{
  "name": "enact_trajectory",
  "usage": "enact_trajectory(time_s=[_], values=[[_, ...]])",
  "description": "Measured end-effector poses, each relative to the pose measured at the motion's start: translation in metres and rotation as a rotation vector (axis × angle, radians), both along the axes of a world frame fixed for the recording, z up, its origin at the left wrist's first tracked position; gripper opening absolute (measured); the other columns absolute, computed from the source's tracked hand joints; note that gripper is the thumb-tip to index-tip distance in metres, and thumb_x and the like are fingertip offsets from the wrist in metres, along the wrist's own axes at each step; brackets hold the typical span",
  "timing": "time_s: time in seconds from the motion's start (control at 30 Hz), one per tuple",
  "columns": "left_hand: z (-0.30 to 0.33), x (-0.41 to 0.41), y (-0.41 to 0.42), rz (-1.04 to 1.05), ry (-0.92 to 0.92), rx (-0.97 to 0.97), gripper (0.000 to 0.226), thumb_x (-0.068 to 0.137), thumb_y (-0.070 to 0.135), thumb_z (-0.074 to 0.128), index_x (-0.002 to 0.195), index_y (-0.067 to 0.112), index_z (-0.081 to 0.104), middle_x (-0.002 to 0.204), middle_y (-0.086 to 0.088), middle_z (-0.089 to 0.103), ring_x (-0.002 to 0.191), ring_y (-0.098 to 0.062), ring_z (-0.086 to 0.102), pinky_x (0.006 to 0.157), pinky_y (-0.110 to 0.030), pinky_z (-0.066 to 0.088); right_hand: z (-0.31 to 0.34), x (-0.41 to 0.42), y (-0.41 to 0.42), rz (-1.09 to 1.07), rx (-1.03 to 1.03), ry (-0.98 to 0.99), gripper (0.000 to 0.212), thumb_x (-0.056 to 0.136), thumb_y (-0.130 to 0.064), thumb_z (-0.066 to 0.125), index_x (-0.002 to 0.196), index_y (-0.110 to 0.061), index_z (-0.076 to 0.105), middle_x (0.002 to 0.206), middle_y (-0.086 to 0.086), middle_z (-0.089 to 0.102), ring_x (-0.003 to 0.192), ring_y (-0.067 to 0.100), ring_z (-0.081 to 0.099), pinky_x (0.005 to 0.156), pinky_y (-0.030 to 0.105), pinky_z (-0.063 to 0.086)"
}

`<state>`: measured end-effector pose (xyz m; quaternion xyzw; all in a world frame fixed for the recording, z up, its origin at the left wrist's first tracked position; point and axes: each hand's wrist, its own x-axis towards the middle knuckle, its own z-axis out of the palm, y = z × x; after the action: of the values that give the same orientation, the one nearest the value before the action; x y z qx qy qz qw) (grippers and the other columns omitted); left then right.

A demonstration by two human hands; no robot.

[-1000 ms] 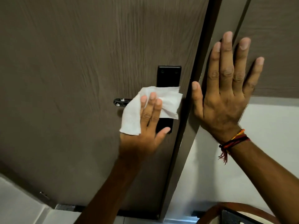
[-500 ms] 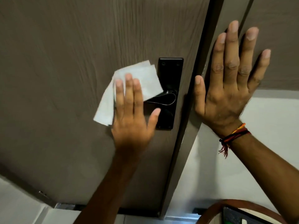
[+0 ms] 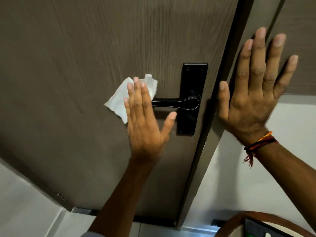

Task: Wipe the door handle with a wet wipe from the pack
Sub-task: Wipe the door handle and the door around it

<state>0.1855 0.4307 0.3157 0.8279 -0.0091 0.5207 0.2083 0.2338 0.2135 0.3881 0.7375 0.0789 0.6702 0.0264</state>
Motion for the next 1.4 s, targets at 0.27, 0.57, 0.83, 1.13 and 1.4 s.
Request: enact_trajectory(time_s=[0.27,0.57,0.83,1.13,1.4], values=[[-0.021,-0.012,-0.061,0.048,0.056,0.055,0.102,0.097,0.068,0.049,0.160,-0.003,0.012,0.171,-0.027,0.006,0.161,-0.041,0.004,0.129,-0.058,0.022,-0.003,0.002,0.000,0.071,0.011,0.055,0.068,0.105,-0.041,0.033,0.163,-0.008,0.018,0.167,0.022,0.031,0.152,0.047,0.029,0.120,0.075,0.024],[-0.021,-0.014,-0.034,0.200,0.093,-0.125,0.102,0.098,0.072,0.036,0.160,-0.008,0.017,0.170,-0.030,0.013,0.161,-0.038,0.010,0.128,-0.058,0.023,-0.006,0.007,-0.004,0.111,0.027,0.137,0.067,0.107,-0.040,0.030,0.164,-0.009,0.013,0.167,0.026,0.030,0.153,0.050,0.027,0.114,0.077,0.030],[-0.023,-0.021,-0.085,0.003,0.071,0.198,0.097,0.096,0.069,0.049,0.160,0.003,0.022,0.170,-0.017,0.014,0.161,-0.030,0.010,0.132,-0.046,0.011,-0.003,-0.002,-0.006,0.013,-0.020,0.039,0.069,0.105,-0.037,0.035,0.162,-0.004,0.018,0.167,0.022,0.032,0.154,0.044,0.024,0.125,0.065,0.016],[-0.016,-0.014,-0.087,0.057,0.154,0.139,0.104,0.095,0.075,0.038,0.164,0.003,0.008,0.174,-0.020,0.006,0.162,-0.029,-0.010,0.132,-0.053,0.001,-0.002,-0.004,-0.003,0.037,-0.063,0.070,0.070,0.106,-0.042,0.035,0.163,-0.006,0.015,0.167,0.019,0.027,0.155,0.036,0.016,0.129,0.052,0.001],[-0.024,-0.018,-0.031,0.236,0.181,0.107,0.095,0.100,0.073,0.025,0.164,0.008,-0.001,0.175,-0.019,0.007,0.162,-0.033,0.003,0.132,-0.052,0.005,0.003,-0.016,-0.007,0.047,-0.090,0.143,0.069,0.108,-0.045,0.031,0.162,-0.006,0.014,0.169,0.019,0.027,0.156,0.039,0.022,0.127,0.060,0.014]])
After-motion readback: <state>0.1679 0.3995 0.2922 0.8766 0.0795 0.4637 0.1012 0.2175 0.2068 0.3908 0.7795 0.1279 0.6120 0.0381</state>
